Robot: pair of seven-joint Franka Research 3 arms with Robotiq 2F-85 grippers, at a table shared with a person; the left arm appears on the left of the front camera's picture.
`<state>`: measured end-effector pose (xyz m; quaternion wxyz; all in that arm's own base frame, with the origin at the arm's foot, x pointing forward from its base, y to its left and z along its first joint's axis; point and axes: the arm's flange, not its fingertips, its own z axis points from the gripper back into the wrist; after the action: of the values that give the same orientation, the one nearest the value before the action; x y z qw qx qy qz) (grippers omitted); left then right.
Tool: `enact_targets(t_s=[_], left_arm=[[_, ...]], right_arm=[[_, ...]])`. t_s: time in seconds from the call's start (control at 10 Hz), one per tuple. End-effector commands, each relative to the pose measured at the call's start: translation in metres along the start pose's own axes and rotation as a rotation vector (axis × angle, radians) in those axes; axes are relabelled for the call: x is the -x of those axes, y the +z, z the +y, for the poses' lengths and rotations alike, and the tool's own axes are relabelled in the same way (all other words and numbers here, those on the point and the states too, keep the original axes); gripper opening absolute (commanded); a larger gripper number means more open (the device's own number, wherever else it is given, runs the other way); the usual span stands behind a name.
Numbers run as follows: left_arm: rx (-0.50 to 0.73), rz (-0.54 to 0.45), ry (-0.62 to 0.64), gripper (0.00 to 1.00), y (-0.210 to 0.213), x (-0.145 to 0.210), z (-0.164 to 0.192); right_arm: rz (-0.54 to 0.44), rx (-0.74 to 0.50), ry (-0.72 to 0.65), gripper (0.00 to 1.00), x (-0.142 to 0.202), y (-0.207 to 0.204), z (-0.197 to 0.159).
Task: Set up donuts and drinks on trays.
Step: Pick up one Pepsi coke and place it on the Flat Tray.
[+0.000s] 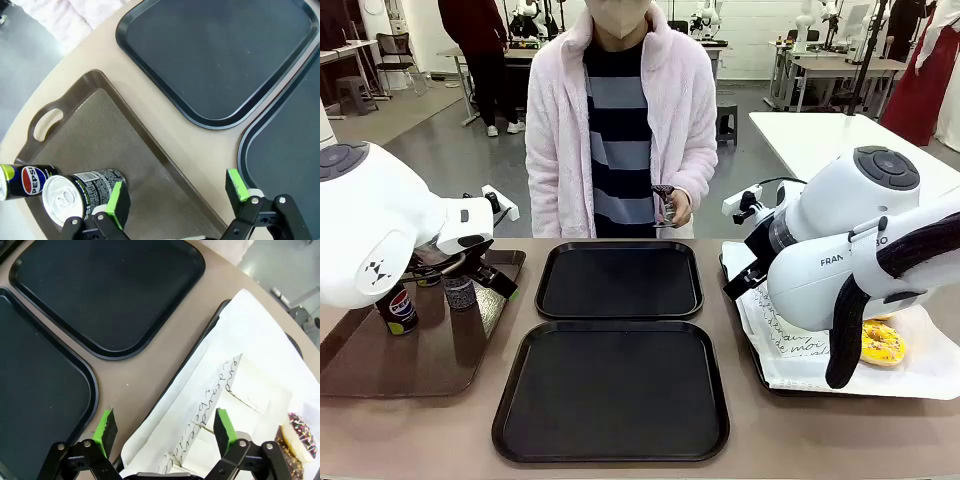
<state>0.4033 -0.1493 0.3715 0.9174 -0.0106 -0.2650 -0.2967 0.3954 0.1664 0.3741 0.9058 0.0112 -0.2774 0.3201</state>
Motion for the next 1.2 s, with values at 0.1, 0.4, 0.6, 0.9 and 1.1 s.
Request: enact_targets(t_s=[0.1, 0.4, 0.6, 0.9, 1.1], left_arm=[[0.0, 0.0, 0.0, 1.0, 0.0, 0.0001, -0.0001], [0.0, 0.0, 0.0, 1.0, 0.0, 0.0001, -0.0001], [0.0, 0.0, 0.0, 1.0, 0.0, 0.0001, -0.0001], [0.0, 0.0, 0.0, 1.0, 0.0, 0.0001, -0.0001], [0.0, 0.0, 0.0, 1.0, 0.0, 0.0001, -0.0001]], right_arm=[[0.0, 0.0, 0.0, 1.0, 0.0, 0.0, 0.0], [0.0, 0.0, 0.0, 1.0, 0.0, 0.0, 0.0], [0.0, 0.0, 0.0, 1.0, 0.0, 0.0, 0.0], [0.0, 0.0, 0.0, 1.0, 0.0, 0.0, 0.0], [0.0, 0.0, 0.0, 1.0, 0.0, 0.0, 0.0]])
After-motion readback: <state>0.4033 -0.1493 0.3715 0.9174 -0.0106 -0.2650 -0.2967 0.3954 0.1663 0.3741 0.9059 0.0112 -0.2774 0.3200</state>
